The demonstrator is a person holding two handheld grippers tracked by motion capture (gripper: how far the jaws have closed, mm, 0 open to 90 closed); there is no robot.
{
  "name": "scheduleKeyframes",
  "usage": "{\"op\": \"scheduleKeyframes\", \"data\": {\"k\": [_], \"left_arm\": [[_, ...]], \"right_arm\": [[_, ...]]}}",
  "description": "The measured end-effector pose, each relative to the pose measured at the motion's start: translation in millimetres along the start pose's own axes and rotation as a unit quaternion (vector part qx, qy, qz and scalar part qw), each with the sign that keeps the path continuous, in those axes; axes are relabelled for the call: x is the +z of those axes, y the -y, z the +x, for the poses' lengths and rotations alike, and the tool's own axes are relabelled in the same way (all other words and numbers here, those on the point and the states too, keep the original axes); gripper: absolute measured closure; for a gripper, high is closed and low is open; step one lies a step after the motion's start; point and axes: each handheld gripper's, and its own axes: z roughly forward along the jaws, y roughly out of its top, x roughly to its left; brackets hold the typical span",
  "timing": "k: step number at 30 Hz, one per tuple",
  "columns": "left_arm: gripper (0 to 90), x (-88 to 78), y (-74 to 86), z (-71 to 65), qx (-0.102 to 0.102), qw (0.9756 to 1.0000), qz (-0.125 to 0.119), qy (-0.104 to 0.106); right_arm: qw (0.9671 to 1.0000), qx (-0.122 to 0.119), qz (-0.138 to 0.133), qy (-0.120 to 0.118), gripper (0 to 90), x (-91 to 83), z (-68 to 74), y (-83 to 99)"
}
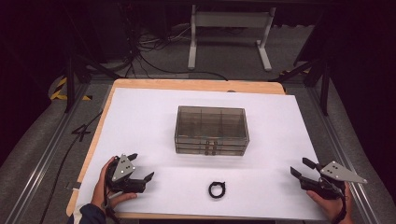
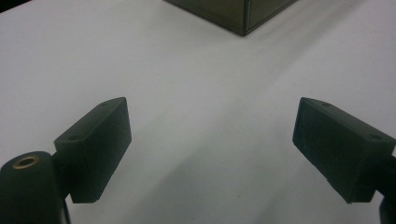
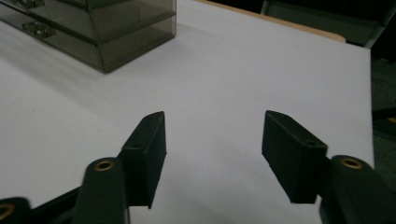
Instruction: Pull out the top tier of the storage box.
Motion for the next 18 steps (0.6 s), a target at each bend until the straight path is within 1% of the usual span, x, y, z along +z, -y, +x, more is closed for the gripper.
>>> {"op": "scheduleKeyframes", "data": {"k": [3, 4, 5, 6, 7, 8, 9, 10, 11, 12, 16, 18], "left_arm": [[13.0, -0.7, 0.4, 0.4, -0.003, 1.0000, -0.005, 0.002], [13.5, -0.7, 0.4, 0.4, -0.003, 1.0000, -0.005, 0.002], [13.9, -1.1, 0.6, 0.3, 0.000, 1.0000, -0.007, 0.003], [14.3, -1.1, 0.6, 0.3, 0.000, 1.0000, -0.007, 0.003], [14.3, -1.4, 0.7, 0.1, -0.001, 1.0000, -0.007, 0.003], [14.4, -1.1, 0.5, -0.1, 0.000, 1.0000, -0.006, -0.001], [13.9, -0.7, 0.2, -0.6, 0.001, 1.0000, -0.004, -0.003], [14.1, -0.7, 0.2, -0.6, 0.001, 1.0000, -0.004, -0.003], [14.1, -0.4, 0.1, -1.0, 0.003, 1.0000, -0.002, -0.004], [14.6, 0.0, -0.1, -1.3, 0.004, 1.0000, 0.000, -0.004], [14.6, 0.4, -0.3, -1.4, 0.004, 1.0000, 0.002, -0.006], [14.6, 0.6, -0.3, -1.8, 0.006, 1.0000, 0.002, -0.006]], "right_arm": [[0.9998, -0.002, -0.020, -0.005, 48.6, -4.6, -0.2, -13.2], [0.9998, -0.002, -0.020, -0.005, 48.6, -4.6, -0.2, -13.2], [0.9995, -0.008, -0.028, -0.009, 52.5, -6.1, 1.6, -23.9], [0.9995, -0.008, -0.028, -0.009, 52.5, -6.1, 1.6, -23.9], [0.9995, -0.012, -0.030, -0.009, 54.6, -6.5, 2.5, -27.6], [0.9988, -0.021, -0.041, -0.020, 59.6, -5.3, 5.1, -40.3], [0.9985, -0.023, -0.043, -0.023, 61.7, -4.6, 6.2, -44.0], [0.9985, -0.023, -0.043, -0.023, 61.7, -4.6, 6.2, -44.0], [0.9983, -0.027, -0.044, -0.025, 64.2, -3.6, 7.4, -47.8], [0.9977, -0.038, -0.046, -0.031, 67.1, -0.8, 9.9, -55.4], [0.9953, -0.059, -0.058, -0.051, 76.8, 10.5, 17.3, -79.1], [0.9935, -0.070, -0.063, -0.064, 80.5, 19.6, 24.0, -93.6]]}}
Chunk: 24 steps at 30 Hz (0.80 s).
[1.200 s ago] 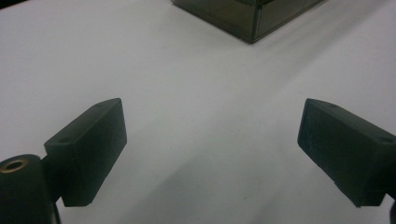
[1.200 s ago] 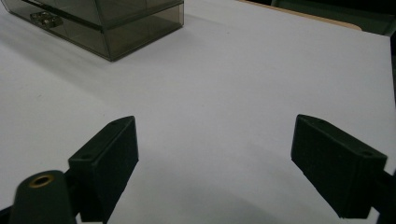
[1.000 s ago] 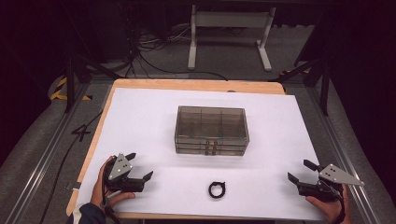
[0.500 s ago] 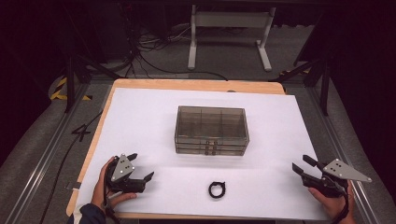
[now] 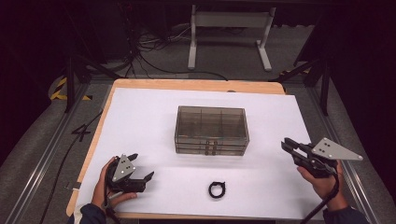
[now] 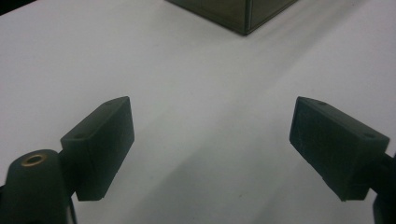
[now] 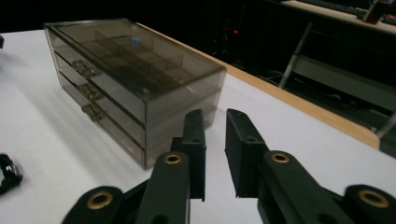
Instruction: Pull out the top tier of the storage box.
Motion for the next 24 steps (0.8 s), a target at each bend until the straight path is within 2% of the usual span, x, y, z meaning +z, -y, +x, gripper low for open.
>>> {"op": "scheduleKeyframes", "data": {"k": [2, 6, 11, 15, 20, 24], "left_arm": [[14.6, 0.1, -0.1, -0.6, 0.003, 1.0000, 0.002, -0.001], [14.6, -0.2, 0.1, 0.2, -0.002, 1.0000, -0.001, 0.002], [15.0, 0.3, -0.1, 0.2, 0.000, 1.0000, 0.003, 0.003], [15.7, 0.4, -0.1, 0.5, -0.001, 1.0000, 0.002, 0.004], [15.7, 1.0, -0.4, 1.0, 0.000, 1.0000, 0.006, 0.007], [15.6, 2.5, -1.1, -0.1, 0.005, 0.9999, 0.014, 0.007]], "right_arm": [[1.0000, -0.002, -0.003, -0.002, 82.2, 3.9, 1.5, -4.0], [0.9995, -0.013, -0.008, -0.027, 88.0, 30.0, 12.6, -23.1], [0.9989, -0.021, -0.003, -0.041, 90.0, 56.5, 22.8, -34.7], [0.9987, -0.027, 0.008, -0.041, 90.0, 72.7, 27.8, -35.9], [0.9987, -0.011, 0.012, -0.048, 90.0, 85.6, 27.2, -30.1], [0.9985, -0.008, 0.019, -0.050, 90.0, 91.3, 27.5, -25.4]]}}
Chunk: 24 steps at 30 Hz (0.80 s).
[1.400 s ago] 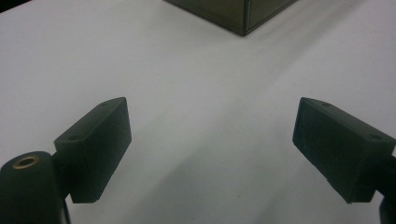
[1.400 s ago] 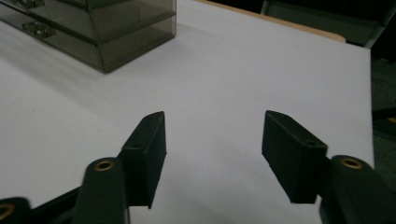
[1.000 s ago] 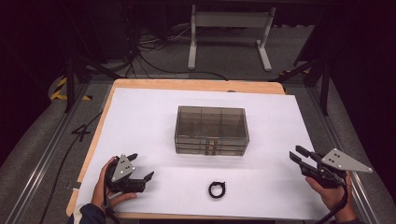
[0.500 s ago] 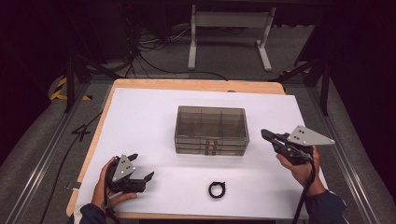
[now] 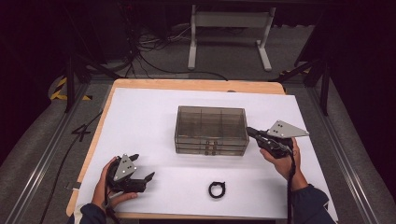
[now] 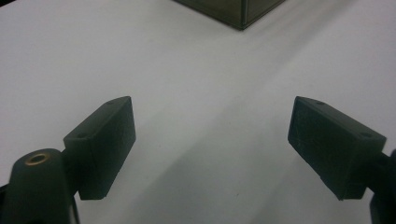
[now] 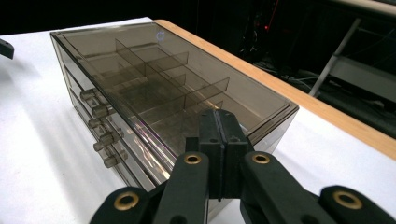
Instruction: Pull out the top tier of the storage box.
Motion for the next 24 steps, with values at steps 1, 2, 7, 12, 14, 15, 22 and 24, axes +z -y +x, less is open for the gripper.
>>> {"op": "scheduleKeyframes", "data": {"k": [1, 2, 7, 12, 14, 15, 22, 24], "left_arm": [[15.5, 0.4, -0.1, -0.4, 0.002, 1.0000, 0.001, 0.001], [15.5, 0.3, -0.2, -0.4, 0.005, 1.0000, 0.001, 0.001], [15.6, 0.2, -0.1, 0.3, -0.001, 1.0000, 0.001, 0.004], [15.3, 1.3, -0.7, -0.6, 0.006, 1.0000, 0.007, 0.004], [15.3, 1.7, -0.8, -0.9, 0.005, 0.9999, 0.009, 0.004], [16.7, 1.5, -0.8, -0.8, 0.004, 1.0000, 0.008, 0.003], [20.7, -0.7, -0.7, -1.1, 0.006, 1.0000, 0.000, -0.004], [20.6, -0.8, -1.3, -1.8, 0.004, 1.0000, -0.002, -0.008]], "right_arm": [[1.0000, 0.001, 0.001, 0.002, 90.0, 1.4, 0.0, 1.0], [1.0000, 0.001, 0.003, 0.001, 90.0, 2.7, 0.1, 2.0], [0.9999, -0.005, 0.010, 0.002, 90.0, 8.6, 2.5, 5.4], [0.9999, -0.003, 0.009, 0.014, 90.0, 8.3, 1.0, 7.3], [0.9999, 0.004, 0.005, 0.015, 90.0, 8.9, 1.3, 8.3], [0.9998, 0.001, 0.008, 0.020, 90.0, 9.1, 2.8, 7.8], [0.9995, 0.004, 0.002, 0.032, 90.0, 9.4, 6.2, 9.2], [0.9994, 0.001, 0.001, 0.034, 90.0, 9.4, 6.6, 9.6]]}}
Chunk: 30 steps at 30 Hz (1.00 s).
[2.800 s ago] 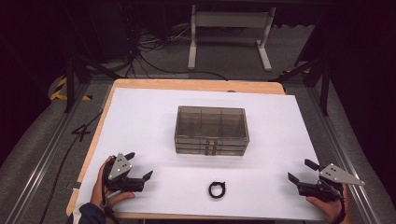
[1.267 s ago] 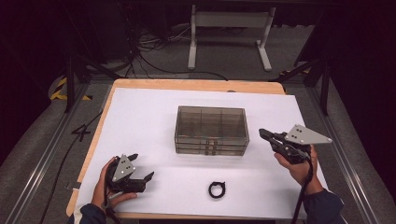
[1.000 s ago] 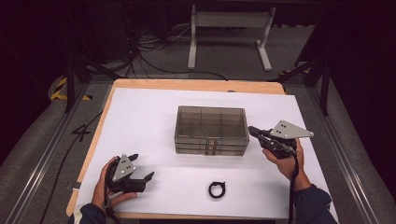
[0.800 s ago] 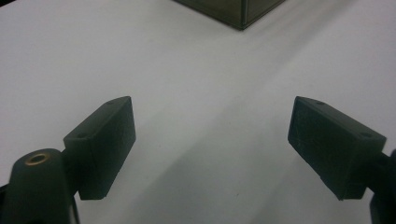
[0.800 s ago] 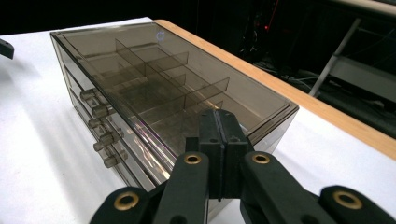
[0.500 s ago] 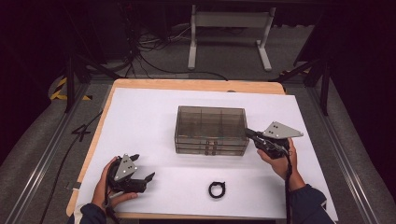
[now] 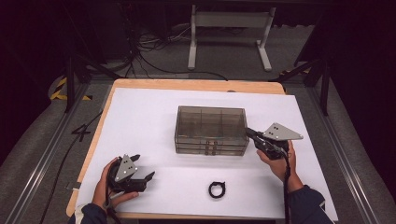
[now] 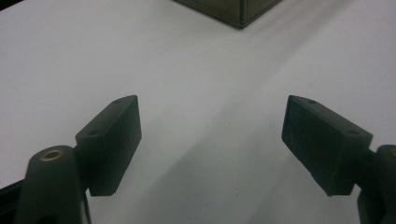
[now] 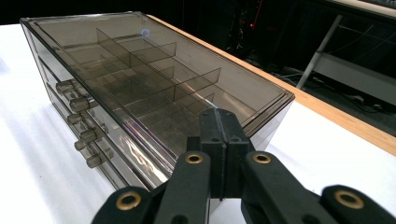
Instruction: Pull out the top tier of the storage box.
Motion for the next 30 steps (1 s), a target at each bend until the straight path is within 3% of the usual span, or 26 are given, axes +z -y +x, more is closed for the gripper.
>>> {"op": "scheduleKeyframes", "data": {"k": [2, 5, 11, 15, 16, 19, 20, 24, 27, 30], "left_arm": [[20.7, -0.4, -3.5, -0.2, -0.003, 1.0000, -0.006, -0.004], [21.0, -0.1, -15.7, -7.5, 0.013, 0.9994, -0.024, -0.022], [23.5, 10.2, -44.4, -29.9, 0.075, 0.9961, -0.044, -0.016], [28.4, 15.0, -58.0, -38.9, 0.100, 0.9934, -0.053, -0.019], [33.2, 16.9, -62.2, -42.1, 0.106, 0.9927, -0.054, -0.019], [44.8, 27.0, -80.7, -56.6, 0.146, 0.9867, -0.065, -0.031], [50.1, 27.0, -80.7, -56.6, 0.146, 0.9867, -0.065, -0.031], [58.3, 36.9, -94.4, -70.0, 0.183, 0.9794, -0.073, -0.043], [62.5, 45.9, -102.0, -79.9, 0.201, 0.9758, -0.072, -0.050], [66.8, 56.3, -108.7, -90.9, 0.228, 0.9695, -0.068, -0.058]], "right_arm": [[1.0000, -0.001, -0.001, 0.001, 90.0, 0.0, 0.4, 0.2], [1.0000, 0.002, -0.006, -0.002, 90.0, -0.1, -0.3, 1.6], [1.0000, 0.001, -0.007, 0.001, 90.0, -0.2, 0.4, 2.0], [1.0000, 0.003, -0.008, 0.000, 90.0, -0.2, -0.2, 2.4], [1.0000, 0.004, -0.008, -0.001, 90.0, -0.2, 0.1, 2.5], [1.0000, 0.001, -0.009, -0.001, 90.0, -0.5, 0.1, 2.7], [1.0000, 0.001, -0.009, -0.001, 90.0, -0.5, 0.1, 2.7], [0.9999, 0.002, -0.011, -0.004, 90.0, -0.6, -0.5, 3.0], [0.9999, 0.003, -0.011, -0.004, 90.0, -0.9, -0.6, 3.2], [0.9999, 0.002, -0.011, -0.005, 90.0, -1.3, -0.5, 3.3]]}}
